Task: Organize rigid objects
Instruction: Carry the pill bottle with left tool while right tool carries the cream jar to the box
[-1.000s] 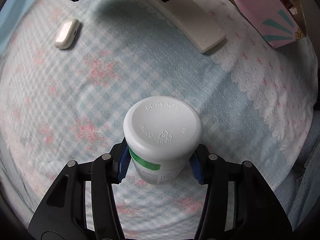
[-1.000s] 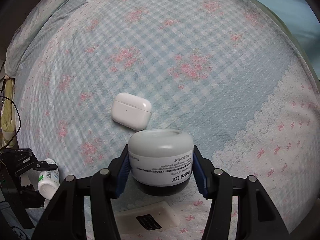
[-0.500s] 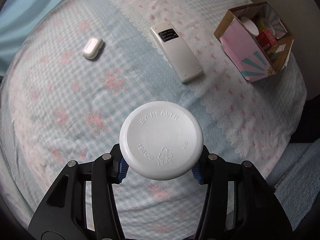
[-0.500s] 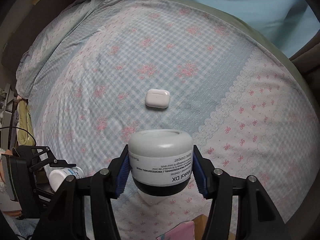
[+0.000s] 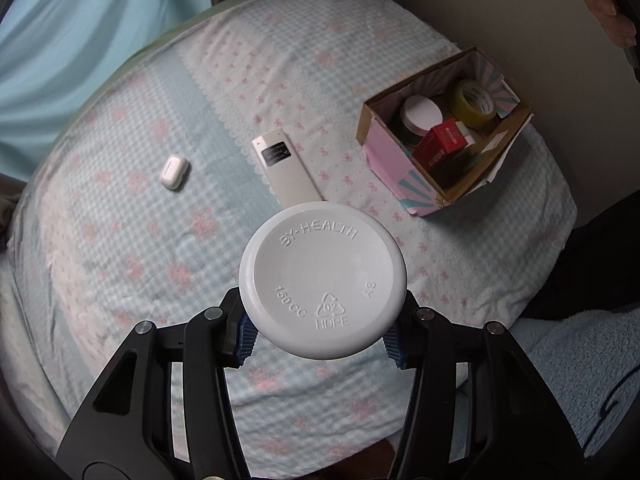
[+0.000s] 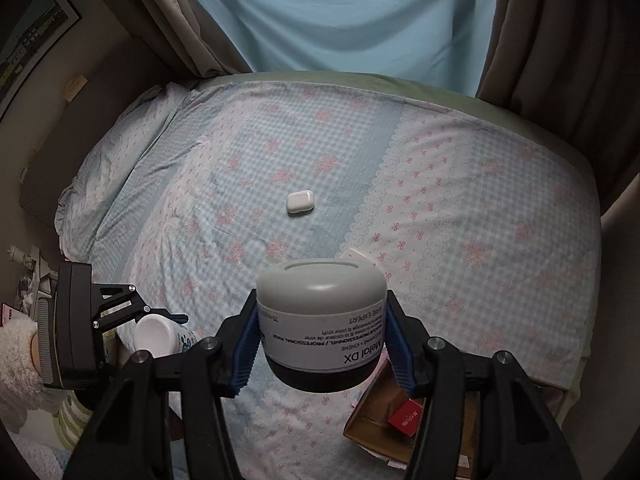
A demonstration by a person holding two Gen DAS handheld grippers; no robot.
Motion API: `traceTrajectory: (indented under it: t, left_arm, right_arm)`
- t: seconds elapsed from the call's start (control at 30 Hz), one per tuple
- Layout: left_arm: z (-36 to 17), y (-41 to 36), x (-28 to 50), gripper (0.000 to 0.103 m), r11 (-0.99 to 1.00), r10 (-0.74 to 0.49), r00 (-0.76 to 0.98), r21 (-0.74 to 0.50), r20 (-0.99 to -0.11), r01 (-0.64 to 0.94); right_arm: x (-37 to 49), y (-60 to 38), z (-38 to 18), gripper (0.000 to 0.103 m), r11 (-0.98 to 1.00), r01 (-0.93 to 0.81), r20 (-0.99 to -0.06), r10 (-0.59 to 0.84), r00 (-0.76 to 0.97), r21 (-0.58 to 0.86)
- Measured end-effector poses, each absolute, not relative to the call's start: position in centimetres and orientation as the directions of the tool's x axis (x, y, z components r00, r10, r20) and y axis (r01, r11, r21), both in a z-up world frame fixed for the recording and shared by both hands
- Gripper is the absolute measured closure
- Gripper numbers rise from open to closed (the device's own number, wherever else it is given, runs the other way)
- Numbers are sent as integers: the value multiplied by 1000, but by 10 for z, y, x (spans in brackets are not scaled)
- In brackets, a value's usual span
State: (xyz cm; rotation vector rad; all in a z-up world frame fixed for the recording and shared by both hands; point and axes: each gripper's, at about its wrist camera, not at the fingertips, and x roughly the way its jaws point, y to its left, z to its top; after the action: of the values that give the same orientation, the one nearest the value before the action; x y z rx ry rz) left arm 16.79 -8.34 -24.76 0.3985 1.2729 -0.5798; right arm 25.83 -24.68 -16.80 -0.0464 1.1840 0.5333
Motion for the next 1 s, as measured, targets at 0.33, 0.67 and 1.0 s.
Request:
traceTrajectory:
  t: [0.33, 0.67, 1.0]
  left_arm:
    - [-208, -178, 169, 56, 745, -287, 172, -106, -942, 659]
    - [-237, -281, 195, 56, 692, -361, 76, -212, -930, 690]
    - [-304, -375, 226, 56, 629, -345, -42, -264, -938, 731]
  right_arm:
    - [197, -381, -151, 51, 954, -214, -895, 275, 352, 210]
    - [164, -474, -200, 51, 988, -58, -934, 156, 320, 145]
    - [155, -518, -281, 51, 984, 44, -956, 158, 248, 174]
